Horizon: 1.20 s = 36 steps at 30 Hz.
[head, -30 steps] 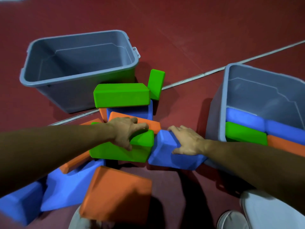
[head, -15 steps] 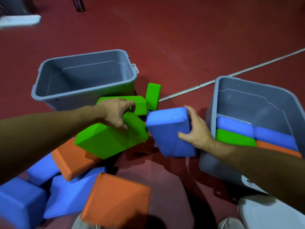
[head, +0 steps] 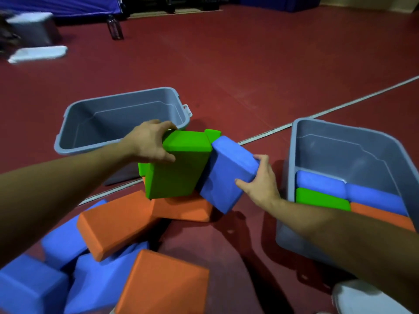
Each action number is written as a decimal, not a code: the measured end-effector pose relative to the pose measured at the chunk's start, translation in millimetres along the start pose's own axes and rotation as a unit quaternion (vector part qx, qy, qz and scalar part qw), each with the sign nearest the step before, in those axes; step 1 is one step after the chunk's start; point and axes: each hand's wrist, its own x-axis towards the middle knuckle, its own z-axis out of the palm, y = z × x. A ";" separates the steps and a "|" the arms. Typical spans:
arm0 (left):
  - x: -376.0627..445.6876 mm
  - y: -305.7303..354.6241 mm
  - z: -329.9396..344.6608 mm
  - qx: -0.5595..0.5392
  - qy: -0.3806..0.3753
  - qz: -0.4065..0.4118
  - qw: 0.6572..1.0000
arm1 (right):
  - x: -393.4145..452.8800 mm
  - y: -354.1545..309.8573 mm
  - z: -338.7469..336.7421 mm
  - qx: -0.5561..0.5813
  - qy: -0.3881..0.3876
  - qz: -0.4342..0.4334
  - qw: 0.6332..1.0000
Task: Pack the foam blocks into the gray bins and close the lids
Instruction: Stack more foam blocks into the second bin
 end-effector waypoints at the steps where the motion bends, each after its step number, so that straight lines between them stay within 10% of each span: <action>1: 2.6 -0.3 -0.7 -0.002 0.000 -0.002 1.000 | 1.6 1.4 0.0 -0.009 0.004 0.005 1.000; 7: 22.6 8.0 -9.1 -0.002 -0.013 -0.016 1.000 | 12.2 10.0 -14.6 -0.066 0.014 0.035 0.997; 23: 51.3 183.2 -20.0 -0.127 0.267 0.108 0.949 | 59.1 7.9 -159.4 -0.050 0.272 -0.015 0.961; 36: 113.8 330.3 40.9 -0.232 0.228 0.198 0.925 | 30.4 121.4 -282.6 -0.096 0.350 0.071 0.929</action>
